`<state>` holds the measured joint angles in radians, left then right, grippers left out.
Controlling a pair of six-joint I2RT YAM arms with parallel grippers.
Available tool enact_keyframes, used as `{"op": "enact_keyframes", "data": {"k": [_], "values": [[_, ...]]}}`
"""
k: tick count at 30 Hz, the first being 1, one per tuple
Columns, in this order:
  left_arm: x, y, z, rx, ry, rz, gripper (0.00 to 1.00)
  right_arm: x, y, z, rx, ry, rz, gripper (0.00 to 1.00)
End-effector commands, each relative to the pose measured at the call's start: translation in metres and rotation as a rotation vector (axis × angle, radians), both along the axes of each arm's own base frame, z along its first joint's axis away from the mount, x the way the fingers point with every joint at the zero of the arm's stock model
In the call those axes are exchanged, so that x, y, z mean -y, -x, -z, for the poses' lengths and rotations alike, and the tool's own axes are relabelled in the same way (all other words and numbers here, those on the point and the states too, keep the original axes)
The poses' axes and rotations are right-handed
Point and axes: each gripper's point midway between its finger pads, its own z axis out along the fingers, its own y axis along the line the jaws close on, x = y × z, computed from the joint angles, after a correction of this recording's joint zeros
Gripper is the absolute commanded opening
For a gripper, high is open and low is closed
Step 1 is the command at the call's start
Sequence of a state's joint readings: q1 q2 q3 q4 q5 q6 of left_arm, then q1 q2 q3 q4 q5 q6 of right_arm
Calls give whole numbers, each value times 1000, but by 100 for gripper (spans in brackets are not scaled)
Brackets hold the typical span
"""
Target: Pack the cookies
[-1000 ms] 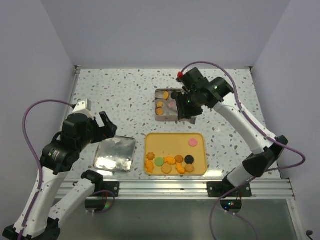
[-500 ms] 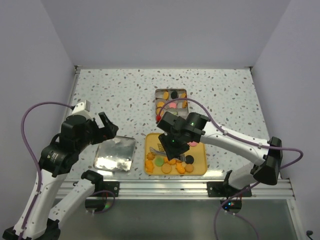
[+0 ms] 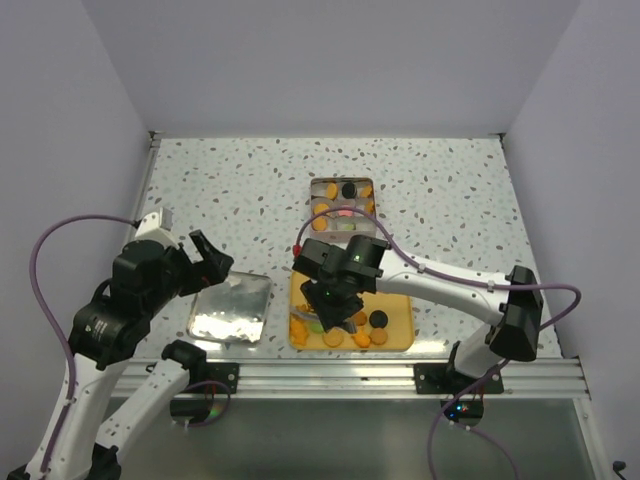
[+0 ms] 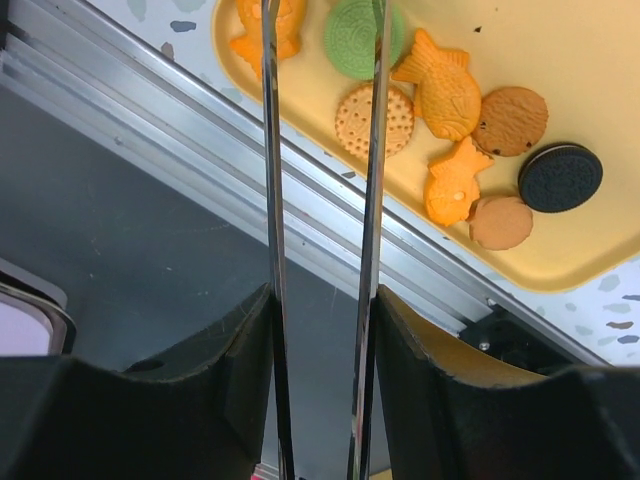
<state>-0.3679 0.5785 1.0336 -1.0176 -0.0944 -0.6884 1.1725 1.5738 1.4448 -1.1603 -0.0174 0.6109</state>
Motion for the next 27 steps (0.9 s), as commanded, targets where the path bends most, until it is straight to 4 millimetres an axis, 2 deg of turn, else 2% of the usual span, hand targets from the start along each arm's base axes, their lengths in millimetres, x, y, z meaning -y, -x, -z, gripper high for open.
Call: {"op": "enact_keyframes", "data": {"k": [1,11,27], "values": [[-2,6,0,-1,9,-8,100,-16,-2,-14,29,-45,-6,45],[-7,11,2,3,4,-21,100,-20,-3,-12,50,24,-44,45],[-12,11,4,7,-31,-27,100,-21,-5,4,46,115,-82,45]]}}
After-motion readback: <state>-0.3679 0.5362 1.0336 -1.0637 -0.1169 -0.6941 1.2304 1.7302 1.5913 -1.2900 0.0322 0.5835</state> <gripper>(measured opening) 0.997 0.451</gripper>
